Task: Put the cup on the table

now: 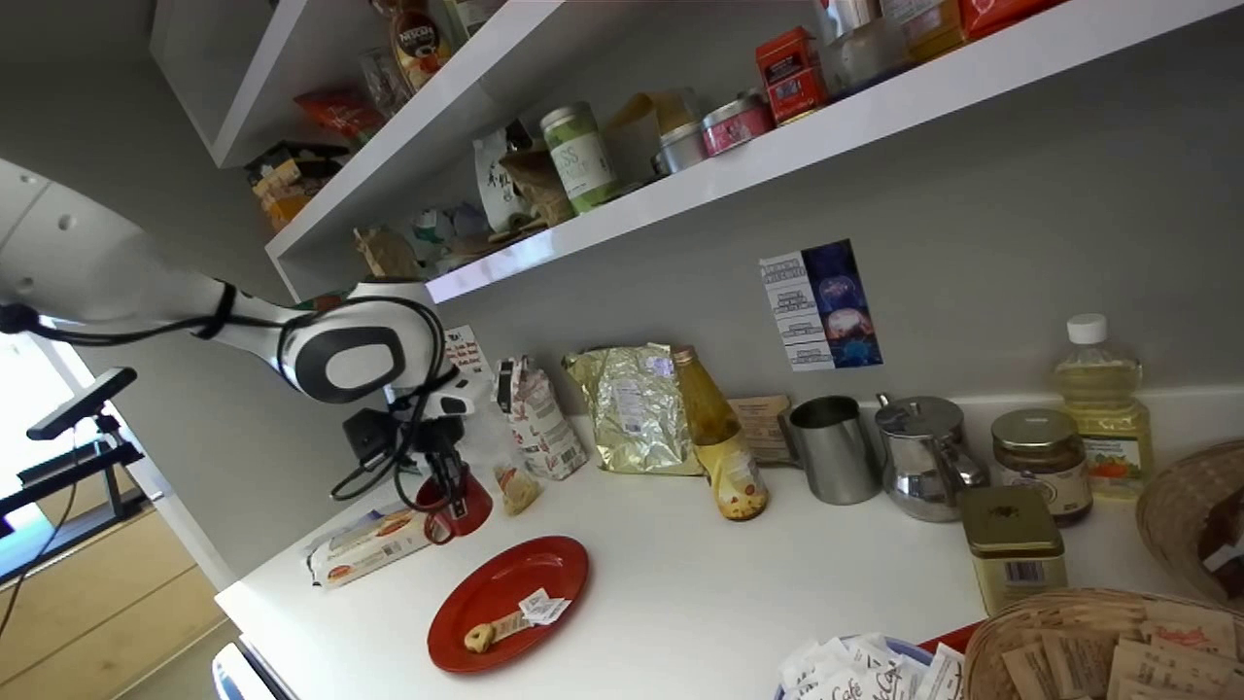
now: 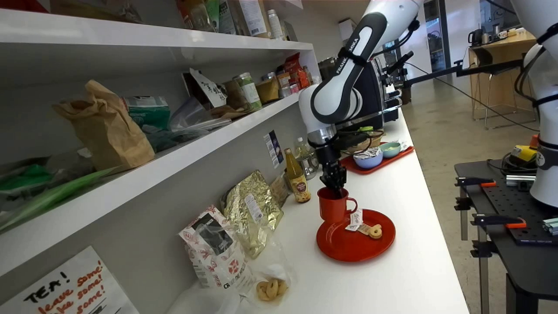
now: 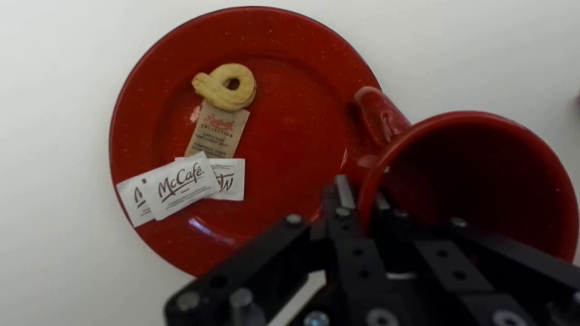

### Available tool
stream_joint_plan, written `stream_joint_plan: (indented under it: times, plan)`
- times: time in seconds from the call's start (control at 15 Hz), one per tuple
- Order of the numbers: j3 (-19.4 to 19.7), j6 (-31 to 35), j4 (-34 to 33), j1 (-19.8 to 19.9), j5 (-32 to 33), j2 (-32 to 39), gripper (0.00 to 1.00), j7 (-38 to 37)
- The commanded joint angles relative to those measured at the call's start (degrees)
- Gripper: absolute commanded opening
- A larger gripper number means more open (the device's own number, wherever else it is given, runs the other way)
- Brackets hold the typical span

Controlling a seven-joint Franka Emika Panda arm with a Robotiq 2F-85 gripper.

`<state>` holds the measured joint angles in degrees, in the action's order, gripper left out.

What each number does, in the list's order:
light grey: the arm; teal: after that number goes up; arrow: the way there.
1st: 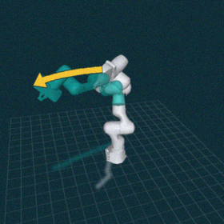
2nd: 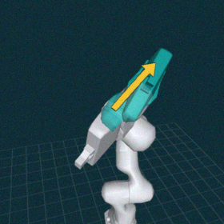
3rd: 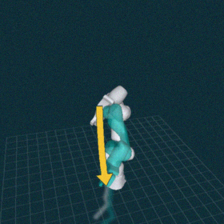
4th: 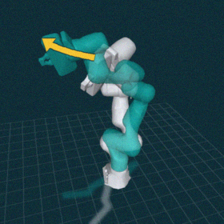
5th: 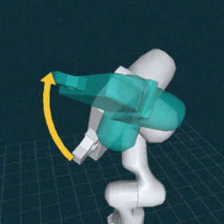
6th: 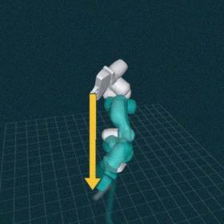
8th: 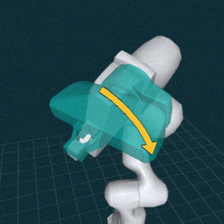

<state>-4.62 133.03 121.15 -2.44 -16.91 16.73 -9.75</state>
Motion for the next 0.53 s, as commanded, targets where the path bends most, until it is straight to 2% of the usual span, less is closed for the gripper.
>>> stream_joint_plan:
  times: [0.0,0.47]
  plan:
    - [1.6,1.6,6.0,0.9,0.0,-7.6,0.02,0.5]
    - [6.7,5.5,14.9,5.1,-0.9,-10.8,0.02,0.0]
